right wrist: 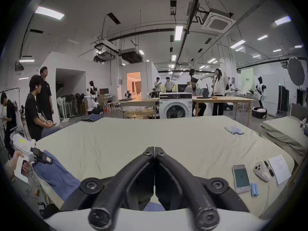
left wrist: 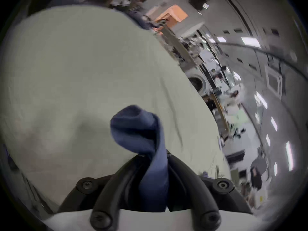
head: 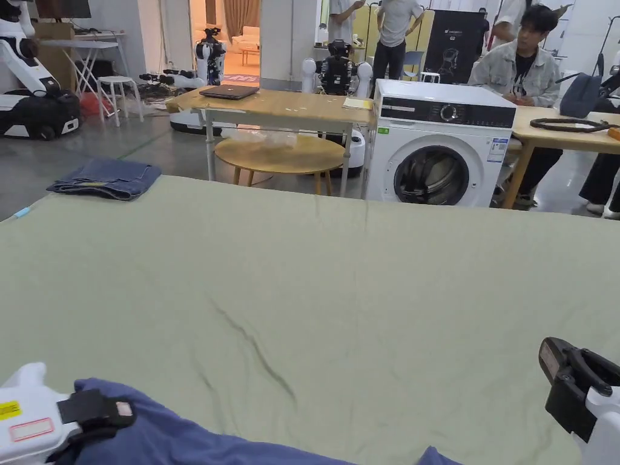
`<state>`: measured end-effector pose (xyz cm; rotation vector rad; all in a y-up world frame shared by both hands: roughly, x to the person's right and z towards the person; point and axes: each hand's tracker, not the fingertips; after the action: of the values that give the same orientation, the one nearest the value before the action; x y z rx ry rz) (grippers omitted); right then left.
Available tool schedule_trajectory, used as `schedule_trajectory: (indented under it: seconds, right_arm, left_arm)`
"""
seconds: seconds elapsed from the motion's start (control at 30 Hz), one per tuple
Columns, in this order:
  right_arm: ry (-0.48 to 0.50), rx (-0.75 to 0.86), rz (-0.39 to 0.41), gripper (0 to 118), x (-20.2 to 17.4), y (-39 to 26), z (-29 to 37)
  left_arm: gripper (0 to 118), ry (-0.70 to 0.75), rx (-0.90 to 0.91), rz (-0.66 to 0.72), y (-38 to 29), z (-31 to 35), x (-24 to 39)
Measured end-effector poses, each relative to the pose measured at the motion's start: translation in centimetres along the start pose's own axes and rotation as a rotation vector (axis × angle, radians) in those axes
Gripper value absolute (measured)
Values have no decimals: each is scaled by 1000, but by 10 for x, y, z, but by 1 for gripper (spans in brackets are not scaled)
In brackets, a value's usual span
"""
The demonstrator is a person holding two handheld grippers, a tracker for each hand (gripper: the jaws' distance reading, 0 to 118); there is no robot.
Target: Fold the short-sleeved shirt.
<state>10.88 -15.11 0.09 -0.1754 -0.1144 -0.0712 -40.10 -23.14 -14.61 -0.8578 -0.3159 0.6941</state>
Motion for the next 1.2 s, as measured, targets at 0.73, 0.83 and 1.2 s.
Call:
schedule_trajectory:
  seconds: [0.73, 0.83, 1.2]
  right_arm:
    - [-114, 42, -79, 0, 57, -10, 52]
    - [-107, 43, -94, 0, 57, -13, 51]
    - [-83, 24, -68, 0, 50, -16, 53]
  left_arm:
    - [51, 35, -49, -571, -112, -95, 153]
    - [10, 175, -73, -739, -135, -106, 145]
    - [10, -90, -348, -626, -179, -143, 148]
